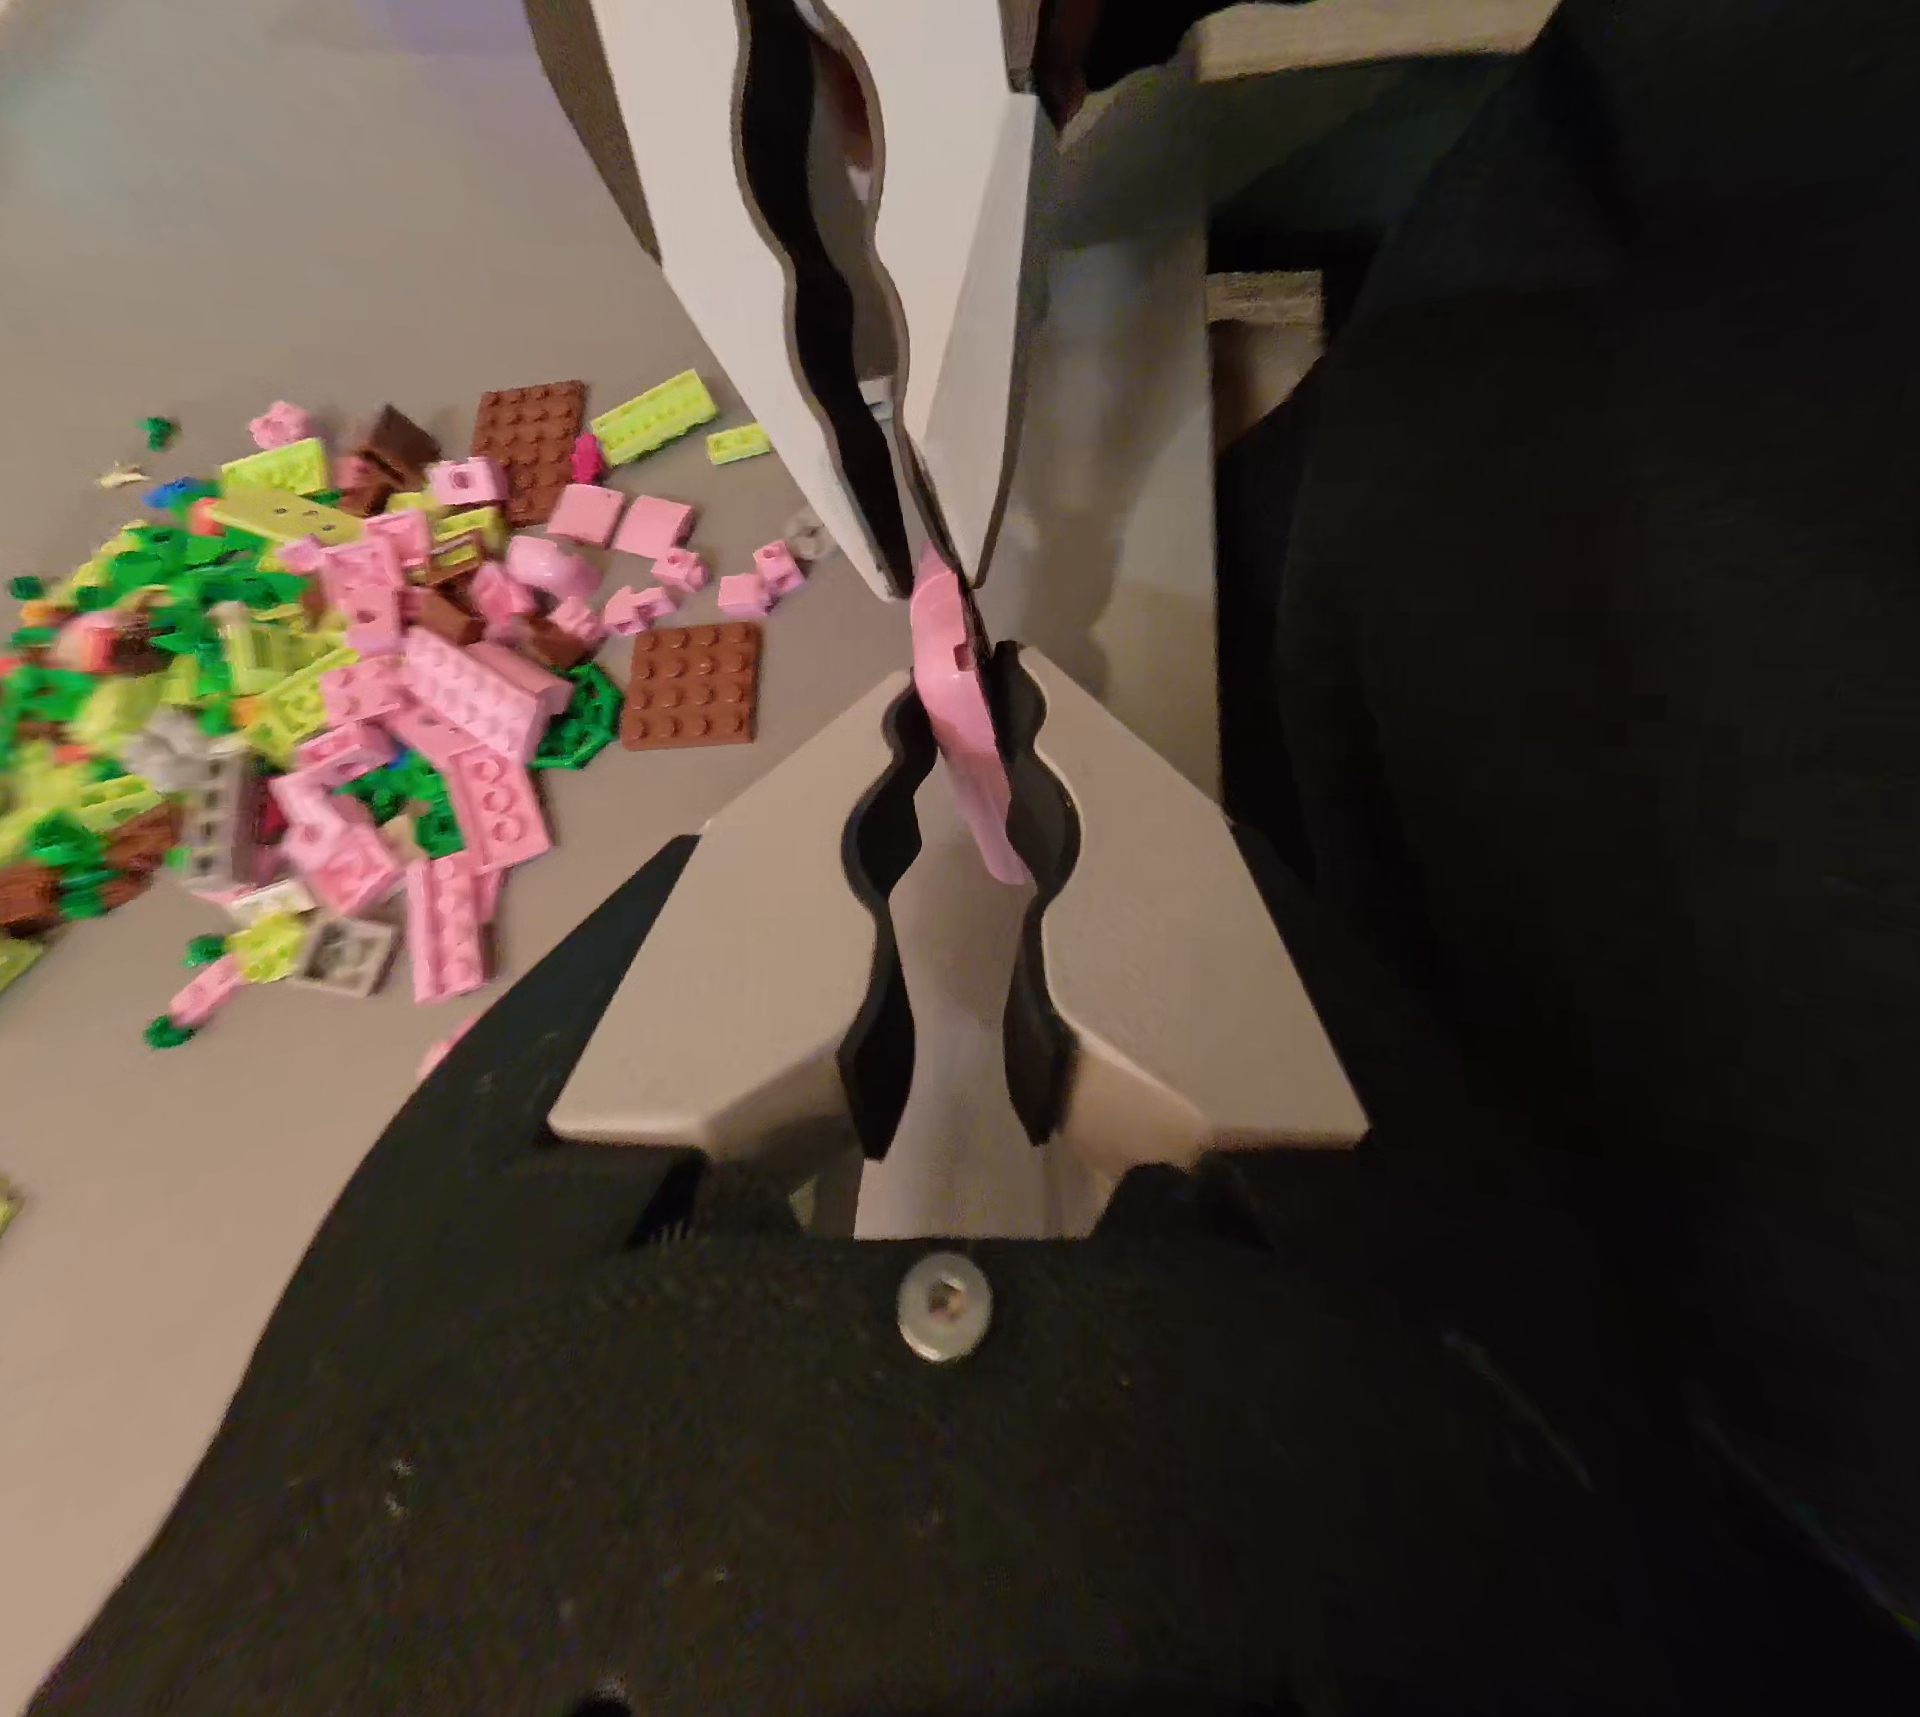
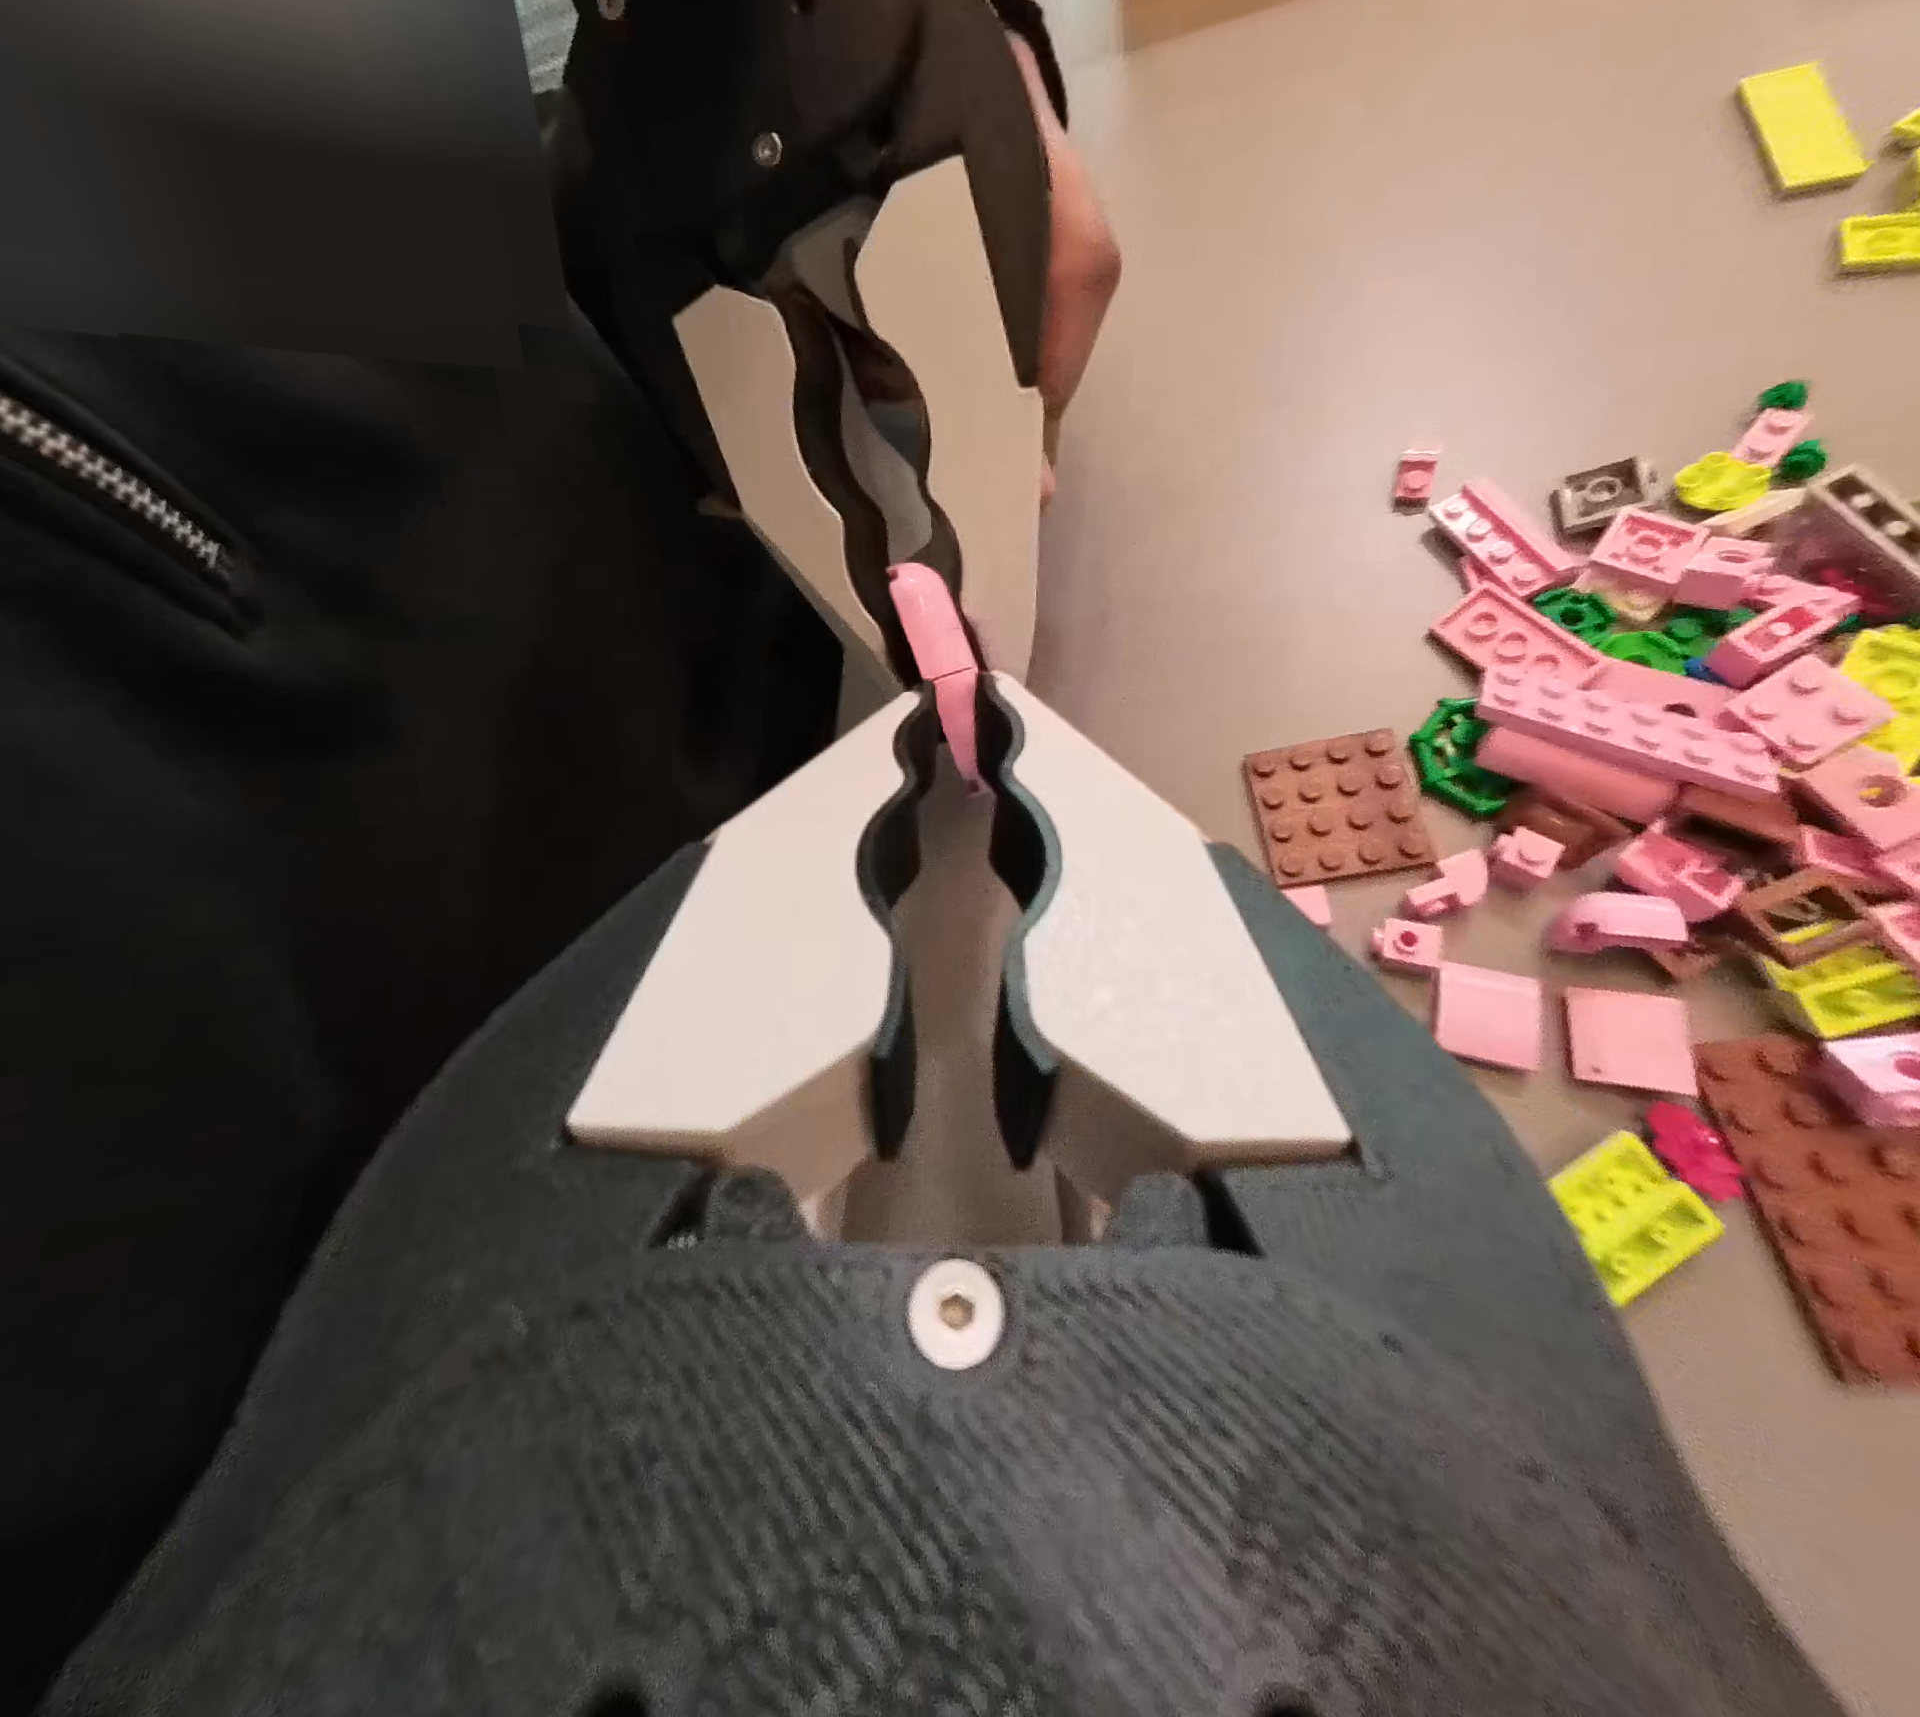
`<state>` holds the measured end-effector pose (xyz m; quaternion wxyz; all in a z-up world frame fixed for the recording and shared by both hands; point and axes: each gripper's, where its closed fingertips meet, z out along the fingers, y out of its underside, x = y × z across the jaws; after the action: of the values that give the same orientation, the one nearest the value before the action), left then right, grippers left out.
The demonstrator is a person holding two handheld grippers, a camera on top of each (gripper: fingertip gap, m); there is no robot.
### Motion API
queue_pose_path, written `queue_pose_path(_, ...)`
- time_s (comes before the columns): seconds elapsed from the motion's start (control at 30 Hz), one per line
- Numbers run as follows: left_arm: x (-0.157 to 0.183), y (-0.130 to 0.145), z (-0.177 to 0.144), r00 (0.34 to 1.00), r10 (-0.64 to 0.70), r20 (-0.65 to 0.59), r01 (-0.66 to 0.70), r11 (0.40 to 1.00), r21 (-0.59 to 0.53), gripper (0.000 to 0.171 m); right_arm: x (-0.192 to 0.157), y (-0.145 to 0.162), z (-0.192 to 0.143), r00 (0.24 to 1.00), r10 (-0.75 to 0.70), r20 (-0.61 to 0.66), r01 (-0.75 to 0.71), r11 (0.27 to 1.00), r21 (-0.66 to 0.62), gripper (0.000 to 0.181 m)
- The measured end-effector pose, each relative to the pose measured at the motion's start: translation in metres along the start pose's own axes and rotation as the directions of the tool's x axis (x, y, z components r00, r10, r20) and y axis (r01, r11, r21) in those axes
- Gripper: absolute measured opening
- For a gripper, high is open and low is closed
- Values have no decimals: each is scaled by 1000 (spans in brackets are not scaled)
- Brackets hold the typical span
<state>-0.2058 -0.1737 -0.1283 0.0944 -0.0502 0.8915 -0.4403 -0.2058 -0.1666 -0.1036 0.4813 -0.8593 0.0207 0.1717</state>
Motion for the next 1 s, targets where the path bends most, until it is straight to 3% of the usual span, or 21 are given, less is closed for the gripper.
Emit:
queue_pose_path(0.1,13,-17,-7,977,-113,-183,138,983,125,10,-13,-8,-5,973,144,178,-152,988,34,4)
queue_pose_path(0.17,16,-27,-10,939,-196,-282,253,950,184,10,-20,-16,-11,908,260,329,-294,954,56,5)
queue_pose_path(0.4,22,-45,-19,796,-332,-506,510,818,267,9,-18,-29,-21,731,414,542,-562,816,135,0)
queue_pose_path(0.47,27,-69,-37,700,-324,-636,615,727,307,8,0,-16,-15,770,452,451,-561,816,140,0)
queue_pose_path(0.57,7,-55,-22,800,-411,-437,555,783,280,8,3,-20,-24,804,418,423,-534,820,205,0)
queue_pose_path(0.73,-3,-45,-20,795,-469,-385,582,769,264,8,12,-33,-41,954,243,176,-287,911,296,0)
queue_pose_path(0.83,-1,-41,-16,775,-498,-388,607,758,238,8,-1,-38,-37,972,181,149,-216,940,264,16)
queue_pose_path(1.0,0,-37,-11,803,-485,-346,572,789,223,8,-4,-25,-21,989,120,82,-133,977,165,14)
